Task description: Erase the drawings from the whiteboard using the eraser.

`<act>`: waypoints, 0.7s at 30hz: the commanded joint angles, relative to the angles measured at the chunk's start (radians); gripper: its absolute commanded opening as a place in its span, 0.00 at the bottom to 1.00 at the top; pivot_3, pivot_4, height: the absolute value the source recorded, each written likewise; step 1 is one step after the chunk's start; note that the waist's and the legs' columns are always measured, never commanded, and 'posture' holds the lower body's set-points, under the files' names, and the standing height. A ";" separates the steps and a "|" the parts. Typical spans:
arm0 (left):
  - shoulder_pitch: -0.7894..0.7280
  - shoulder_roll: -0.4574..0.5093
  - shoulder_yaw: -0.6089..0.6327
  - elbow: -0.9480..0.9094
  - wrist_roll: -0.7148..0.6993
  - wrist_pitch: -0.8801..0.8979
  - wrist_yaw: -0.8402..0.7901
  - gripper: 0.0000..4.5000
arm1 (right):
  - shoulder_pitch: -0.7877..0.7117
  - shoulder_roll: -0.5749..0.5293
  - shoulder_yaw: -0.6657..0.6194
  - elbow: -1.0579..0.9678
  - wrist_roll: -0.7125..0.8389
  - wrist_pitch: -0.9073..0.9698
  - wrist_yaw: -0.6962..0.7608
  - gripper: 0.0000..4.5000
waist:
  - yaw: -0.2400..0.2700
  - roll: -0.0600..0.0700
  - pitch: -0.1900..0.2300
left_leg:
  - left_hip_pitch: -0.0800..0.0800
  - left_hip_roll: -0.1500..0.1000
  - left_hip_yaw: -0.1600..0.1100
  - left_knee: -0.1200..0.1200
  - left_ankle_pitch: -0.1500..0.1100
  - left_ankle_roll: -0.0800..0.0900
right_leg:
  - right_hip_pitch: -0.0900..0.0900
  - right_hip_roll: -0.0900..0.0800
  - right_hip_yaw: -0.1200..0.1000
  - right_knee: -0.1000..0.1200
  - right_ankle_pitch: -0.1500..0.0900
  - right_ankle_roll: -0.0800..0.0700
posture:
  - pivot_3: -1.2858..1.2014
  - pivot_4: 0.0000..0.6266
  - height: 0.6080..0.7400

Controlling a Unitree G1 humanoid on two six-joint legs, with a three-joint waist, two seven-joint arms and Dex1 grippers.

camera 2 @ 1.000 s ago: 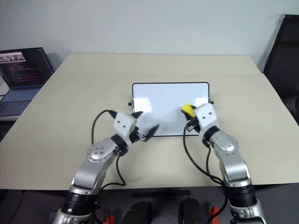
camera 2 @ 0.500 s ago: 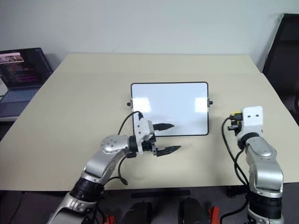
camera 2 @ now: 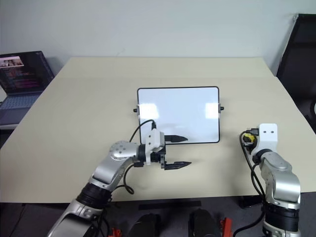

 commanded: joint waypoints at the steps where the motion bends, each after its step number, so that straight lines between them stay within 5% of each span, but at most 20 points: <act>1: 0.010 0.007 0.013 -0.043 -0.001 -0.009 0.014 1.00 | -0.032 -0.017 0.000 0.012 0.007 -0.043 -0.004 0.25 | 0.000 0.000 0.000 | 0.000 0.000 0.000 0.000 0.000 0.000 | 0.000 0.000 0.000 0.000 0.000 0.000 | 0.52 0.24 1.00; 13: 0.015 0.026 0.012 -0.064 -0.002 0.003 0.040 1.00 | -0.061 -0.019 0.020 0.063 0.012 -0.079 -0.013 0.25 | 0.001 0.000 0.000 | 0.000 0.000 0.000 0.000 0.000 0.000 | 0.000 0.000 0.000 0.000 0.000 0.000 | 0.52 0.24 1.00; 21: 0.009 0.026 0.011 -0.058 -0.001 0.004 0.039 1.00 | -0.054 -0.012 0.021 0.053 0.016 -0.074 -0.018 0.86 | 0.001 0.000 0.000 | 0.000 0.000 0.000 0.000 0.000 0.000 | 0.000 0.000 0.000 0.001 0.000 0.000 | 0.52 0.24 1.00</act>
